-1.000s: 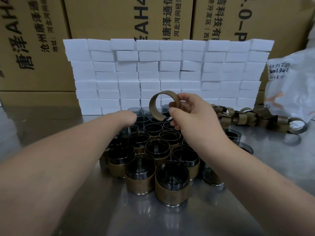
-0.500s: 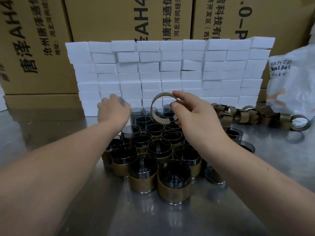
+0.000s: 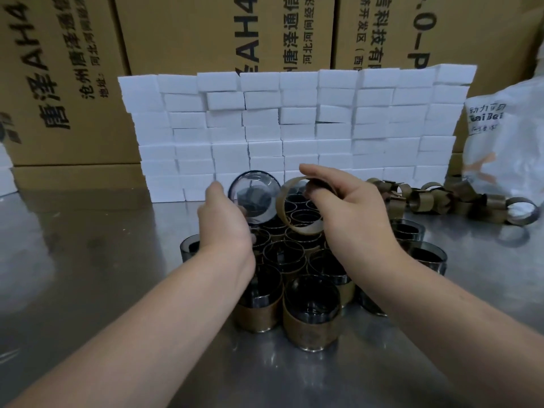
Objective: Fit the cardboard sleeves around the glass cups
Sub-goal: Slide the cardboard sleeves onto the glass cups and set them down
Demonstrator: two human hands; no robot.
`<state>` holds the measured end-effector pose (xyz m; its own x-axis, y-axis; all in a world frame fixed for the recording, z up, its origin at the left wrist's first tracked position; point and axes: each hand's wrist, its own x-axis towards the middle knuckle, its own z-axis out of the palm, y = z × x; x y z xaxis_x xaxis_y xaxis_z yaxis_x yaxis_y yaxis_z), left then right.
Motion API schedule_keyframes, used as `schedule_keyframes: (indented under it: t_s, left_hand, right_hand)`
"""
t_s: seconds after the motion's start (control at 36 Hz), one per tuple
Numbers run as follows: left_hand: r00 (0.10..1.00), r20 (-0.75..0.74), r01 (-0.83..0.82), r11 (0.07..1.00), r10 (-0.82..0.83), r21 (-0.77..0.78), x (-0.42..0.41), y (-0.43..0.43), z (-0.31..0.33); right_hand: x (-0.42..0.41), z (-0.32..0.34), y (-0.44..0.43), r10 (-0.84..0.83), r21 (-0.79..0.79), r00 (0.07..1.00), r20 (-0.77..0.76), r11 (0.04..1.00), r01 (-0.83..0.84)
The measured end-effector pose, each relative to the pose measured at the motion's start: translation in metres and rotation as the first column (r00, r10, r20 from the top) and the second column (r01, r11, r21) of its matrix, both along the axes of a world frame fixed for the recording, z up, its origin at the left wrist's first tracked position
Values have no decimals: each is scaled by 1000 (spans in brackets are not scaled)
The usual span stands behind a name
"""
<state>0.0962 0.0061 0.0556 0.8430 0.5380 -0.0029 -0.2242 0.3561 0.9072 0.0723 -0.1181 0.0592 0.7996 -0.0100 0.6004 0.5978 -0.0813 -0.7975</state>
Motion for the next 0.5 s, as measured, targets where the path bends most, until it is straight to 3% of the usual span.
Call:
schedule_keyframes:
  t_s: [0.22,0.36,0.5]
  left_hand:
    - [992,96,68,994,-76,82,-21,-7,9]
    - [982,170,71,993,-86,94,-29,-4,11]
    - [975,186,106,991,-119,75,-37,-9,9]
  right_hand:
    - [-4,3,3,-52,-137,994,101,988,66]
    - [-5,0,5,-71,-188,996,57,979,81]
    - [-2,-2,8,4,-83,1000,-12,997,-5]
